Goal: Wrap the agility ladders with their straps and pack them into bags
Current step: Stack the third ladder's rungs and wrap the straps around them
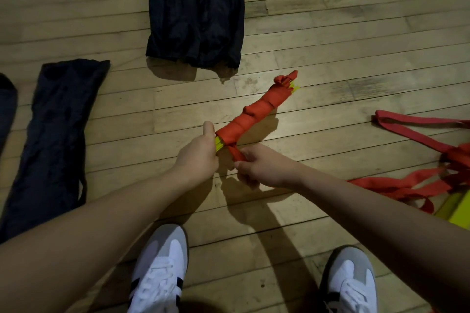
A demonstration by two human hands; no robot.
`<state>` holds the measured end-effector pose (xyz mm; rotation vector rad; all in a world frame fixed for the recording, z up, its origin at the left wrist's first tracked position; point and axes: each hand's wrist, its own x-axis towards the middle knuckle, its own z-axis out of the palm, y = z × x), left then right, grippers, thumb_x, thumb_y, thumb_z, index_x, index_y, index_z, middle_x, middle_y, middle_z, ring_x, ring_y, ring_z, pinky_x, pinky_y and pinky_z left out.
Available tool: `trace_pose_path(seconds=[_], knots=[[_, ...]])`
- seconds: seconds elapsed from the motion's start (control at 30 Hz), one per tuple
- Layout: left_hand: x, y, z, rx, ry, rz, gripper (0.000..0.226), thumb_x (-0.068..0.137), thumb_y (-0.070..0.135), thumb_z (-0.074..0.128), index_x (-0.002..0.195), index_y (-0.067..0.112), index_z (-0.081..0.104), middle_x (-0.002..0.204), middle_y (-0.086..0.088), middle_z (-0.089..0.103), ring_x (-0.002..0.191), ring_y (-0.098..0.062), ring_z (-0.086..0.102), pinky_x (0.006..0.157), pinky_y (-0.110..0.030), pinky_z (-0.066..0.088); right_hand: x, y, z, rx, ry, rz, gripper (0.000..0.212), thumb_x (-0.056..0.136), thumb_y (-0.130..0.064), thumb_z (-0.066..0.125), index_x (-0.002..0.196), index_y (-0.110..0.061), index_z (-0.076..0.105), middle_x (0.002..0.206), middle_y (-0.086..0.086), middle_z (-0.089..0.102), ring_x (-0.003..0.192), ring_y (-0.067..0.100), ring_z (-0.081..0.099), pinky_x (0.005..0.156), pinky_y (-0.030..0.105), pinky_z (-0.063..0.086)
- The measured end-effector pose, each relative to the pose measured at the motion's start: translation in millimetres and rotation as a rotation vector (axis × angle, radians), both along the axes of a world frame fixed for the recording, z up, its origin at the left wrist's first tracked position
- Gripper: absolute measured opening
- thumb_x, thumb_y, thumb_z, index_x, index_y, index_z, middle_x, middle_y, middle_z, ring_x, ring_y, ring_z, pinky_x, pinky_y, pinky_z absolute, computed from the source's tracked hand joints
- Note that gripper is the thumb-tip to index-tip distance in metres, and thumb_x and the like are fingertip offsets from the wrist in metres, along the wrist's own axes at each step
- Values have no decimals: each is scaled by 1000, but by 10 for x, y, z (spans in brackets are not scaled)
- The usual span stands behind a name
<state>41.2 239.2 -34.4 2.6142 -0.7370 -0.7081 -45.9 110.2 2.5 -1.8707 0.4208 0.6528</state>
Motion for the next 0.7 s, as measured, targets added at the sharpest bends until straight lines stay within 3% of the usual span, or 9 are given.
trace_pose_path(seconds=[0.13,0.2,0.27,0.37,0.47,0.57,0.63,0.7], knots=[[44,9,20,25,133,-11,66,87,15,58,138,18,17,107,-12,54,86,-28,59,75,-41,51,25,7,-6,37,20,31,14,100,-7,42,92,-3,54,74,4,65,60,19,62,55,22,51],[35,-1,42,85,196,-38,72,88,25,56,144,16,12,129,-15,42,112,-33,49,97,-43,42,13,-19,-42,9,34,14,16,100,-7,41,100,0,55,74,3,65,60,20,62,53,22,50],[25,-7,65,190,215,-108,69,91,28,53,146,14,13,137,-15,31,127,-34,36,105,-40,30,-30,-49,-84,-13,52,-16,18,100,-7,41,103,3,55,74,3,65,56,16,60,47,19,47],[53,42,100,197,168,-204,62,88,34,62,137,14,31,127,-10,37,120,-29,42,100,-38,37,-98,-88,-117,-13,57,-84,20,100,-7,41,103,7,56,77,7,65,56,17,60,46,17,46],[79,70,92,139,48,-276,47,74,41,72,107,16,50,99,0,44,96,-21,52,79,-36,47,-146,-91,-132,48,53,-148,15,100,-5,43,99,3,55,84,13,65,62,21,61,56,25,50],[20,50,77,38,12,-239,36,69,33,73,87,16,47,88,2,44,86,-20,51,69,-33,45,-173,-84,-151,168,60,-214,7,98,-3,47,98,0,53,84,13,65,67,24,63,69,38,53],[-31,32,69,-43,13,-162,35,70,26,73,85,17,43,90,1,43,85,-20,50,68,-33,44,-186,-94,-150,219,69,-225,4,97,-4,50,97,-2,54,83,12,66,67,22,65,69,35,55],[-49,22,50,-60,-15,-91,35,74,21,73,96,18,46,95,0,47,85,-20,52,69,-32,45,-201,-94,-148,212,64,-204,6,97,-2,50,97,-1,56,85,13,67,68,21,64,69,31,55]])
